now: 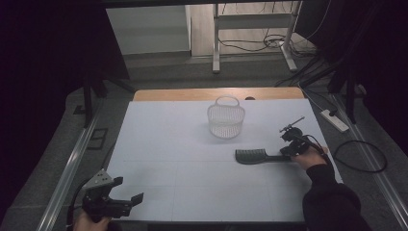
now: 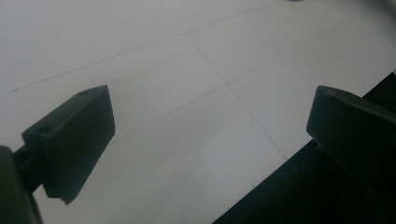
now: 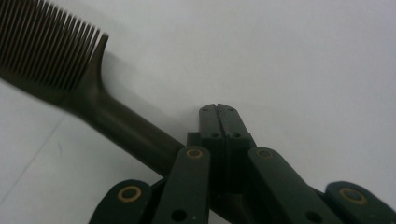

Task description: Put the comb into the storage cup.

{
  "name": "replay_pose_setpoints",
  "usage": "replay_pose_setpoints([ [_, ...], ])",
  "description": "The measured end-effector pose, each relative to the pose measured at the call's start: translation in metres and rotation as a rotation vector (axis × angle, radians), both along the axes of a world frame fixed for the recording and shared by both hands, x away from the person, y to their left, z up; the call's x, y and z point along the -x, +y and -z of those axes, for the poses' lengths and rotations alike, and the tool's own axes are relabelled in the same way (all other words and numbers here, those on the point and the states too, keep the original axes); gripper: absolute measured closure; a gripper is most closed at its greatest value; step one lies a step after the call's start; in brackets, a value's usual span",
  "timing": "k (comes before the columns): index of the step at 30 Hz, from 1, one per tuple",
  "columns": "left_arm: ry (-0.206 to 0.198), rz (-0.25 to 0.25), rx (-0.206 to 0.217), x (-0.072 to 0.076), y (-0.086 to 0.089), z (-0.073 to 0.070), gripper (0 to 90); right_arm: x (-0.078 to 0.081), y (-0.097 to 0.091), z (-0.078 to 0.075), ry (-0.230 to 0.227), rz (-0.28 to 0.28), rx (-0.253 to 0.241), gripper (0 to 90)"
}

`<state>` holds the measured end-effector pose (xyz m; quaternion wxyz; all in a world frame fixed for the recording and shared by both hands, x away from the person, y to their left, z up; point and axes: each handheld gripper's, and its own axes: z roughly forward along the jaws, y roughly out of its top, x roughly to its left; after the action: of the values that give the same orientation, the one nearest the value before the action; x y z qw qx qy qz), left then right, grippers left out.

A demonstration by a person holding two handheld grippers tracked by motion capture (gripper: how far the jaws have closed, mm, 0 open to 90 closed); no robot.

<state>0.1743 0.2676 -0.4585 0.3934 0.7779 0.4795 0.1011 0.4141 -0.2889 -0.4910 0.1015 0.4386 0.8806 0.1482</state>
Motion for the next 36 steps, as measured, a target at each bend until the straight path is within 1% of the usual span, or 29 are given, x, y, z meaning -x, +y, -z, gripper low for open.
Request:
replay_pose_setpoints([
  [1, 0.0, 0.0, 0.0, 0.0, 0.0, 0.0, 2.1, 0.0, 0.0, 0.0, 0.0, 0.0, 0.0, 89.4],
  [2, 0.001, 0.0, 0.0, 0.0, 0.0, 0.0, 2.2, 0.006, -0.005, 0.0, 0.004, 0.001, -0.003, 89.3],
  [3, 0.001, 0.0, 0.0, 0.0, 0.0, 0.0, 2.1, 0.006, -0.005, 0.0, 0.004, 0.001, -0.003, 89.3],
  [4, 0.001, 0.0, 0.0, 0.0, 0.0, 0.0, 2.2, 0.011, -0.008, 0.0, 0.01, 0.001, -0.004, 89.3],
  [6, 0.001, 0.0, -0.001, 0.0, 0.0, 0.0, 2.1, 0.013, -0.009, -0.001, 0.009, -0.003, -0.003, 89.3],
  [8, 0.001, 0.001, -0.001, 0.0, 0.0, 0.0, 2.2, 0.022, -0.014, -0.001, 0.018, -0.004, -0.011, 89.2],
  [9, 0.001, 0.0, 0.0, 0.0, 0.0, 0.0, 2.2, 0.022, -0.014, -0.001, 0.018, -0.004, -0.011, 89.2],
  [10, 0.001, 0.001, -0.001, 0.0, 0.0, 0.0, 2.2, 0.027, -0.016, 0.0, 0.021, -0.005, -0.018, 89.1],
  [11, 0.001, 0.001, -0.001, 0.0, 0.0, 0.0, 2.2, 0.027, -0.016, 0.0, 0.021, -0.005, -0.018, 89.1],
  [12, 0.001, 0.002, -0.002, 0.0, 0.0, 0.0, 2.2, 0.032, -0.017, -0.001, 0.026, -0.005, -0.021, 89.1],
  [14, 0.001, 0.002, -0.002, 0.0, 0.0, 0.0, 2.2, 0.035, -0.018, -0.001, 0.028, -0.011, -0.02, 89.1],
  [16, 0.001, 0.003, -0.002, -0.001, 0.0, 0.0, 2.2, 0.044, -0.02, -0.001, 0.03, -0.016, -0.029, 89.0],
  [18, 0.001, 0.003, -0.002, -0.001, 0.0, 0.0, 2.2, 0.046, -0.02, -0.001, 0.033, -0.014, -0.03, 89.0],
  [21, 0.001, 0.004, -0.003, -0.001, -0.001, 0.0, 2.2, 0.054, -0.021, 0.0, 0.032, -0.022, -0.032, 89.0],
  [22, 0.001, 0.004, -0.003, -0.001, -0.001, 0.0, 2.2, 0.06, -0.02, 0.0, 0.035, -0.025, -0.035, 88.9],
  [24, 0.001, 0.005, -0.004, -0.001, -0.001, 0.0, 2.2, 0.061, -0.02, 0.0, 0.034, -0.027, -0.034, 88.9],
  [28, 0.0, 0.005, -0.005, -0.001, -0.001, 0.0, 2.2, 0.073, -0.016, -0.001, 0.038, -0.032, -0.035, 88.9],
  [30, 0.0, 0.005, -0.004, -0.001, -0.001, 0.0, 2.2, 0.074, -0.016, -0.001, 0.042, -0.037, -0.031, 88.9],
  [32, 0.0, 0.007, -0.005, -0.001, -0.001, 0.0, 2.2, 0.077, -0.012, -0.001, 0.035, -0.042, -0.018, 88.9],
  [35, 0.0, 0.008, -0.004, -0.001, -0.001, 0.0, 2.2, 0.077, -0.012, -0.001, 0.033, -0.043, -0.014, 88.9],
  [36, 0.001, 0.008, -0.003, -0.001, -0.001, 0.0, 2.2, 0.076, -0.013, -0.002, 0.024, -0.035, -0.014, 88.5],
])
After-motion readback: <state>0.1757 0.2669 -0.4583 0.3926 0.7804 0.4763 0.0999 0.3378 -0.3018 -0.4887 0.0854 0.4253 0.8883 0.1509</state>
